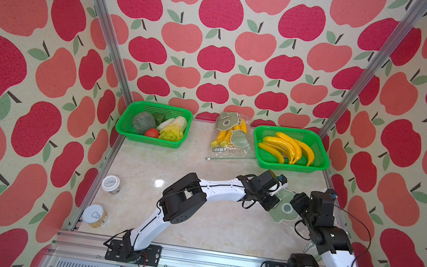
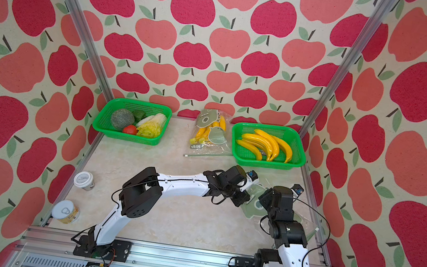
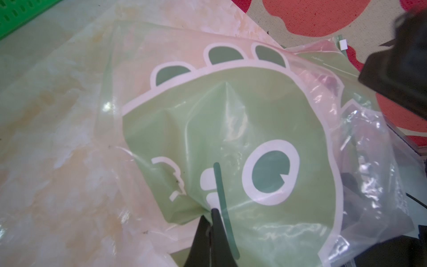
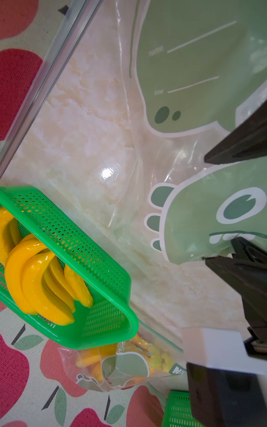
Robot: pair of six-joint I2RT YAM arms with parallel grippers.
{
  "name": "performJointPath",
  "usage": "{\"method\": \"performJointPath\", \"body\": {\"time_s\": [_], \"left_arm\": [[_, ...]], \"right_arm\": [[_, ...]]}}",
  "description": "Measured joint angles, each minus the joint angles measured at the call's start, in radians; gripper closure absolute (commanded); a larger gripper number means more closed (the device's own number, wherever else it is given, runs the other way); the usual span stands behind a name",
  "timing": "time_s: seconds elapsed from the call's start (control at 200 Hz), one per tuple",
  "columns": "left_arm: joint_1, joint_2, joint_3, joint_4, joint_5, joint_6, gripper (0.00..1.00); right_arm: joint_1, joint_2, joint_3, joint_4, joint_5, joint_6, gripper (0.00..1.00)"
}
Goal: Open the zip-top bag and take out the banana
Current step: Move the zipper food storage bag to the center of the board.
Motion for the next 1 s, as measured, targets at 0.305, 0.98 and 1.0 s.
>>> {"method": "performJointPath", "body": {"time_s": [0.305,0.98,1.0], "left_arm": [[0.042,0.222,0.396,-0.043,0.025,0.011,0.9],[0.12,-0.238,-0.002,-0.154,-0.061,0.002,0.03],[0.134,-0.268,-0.039,-0.138,-0.066,-0.001,0.03]], "right_arm": [[-0.002,0.004,-0.104,0.009,0.058,0.052,0.33],[-0.483,0.465,-0.169,0.347,-0.111,0.168,0.29],[-0.496,0.48,-0.161,0.358,-0.114,0.172,0.29]]}}
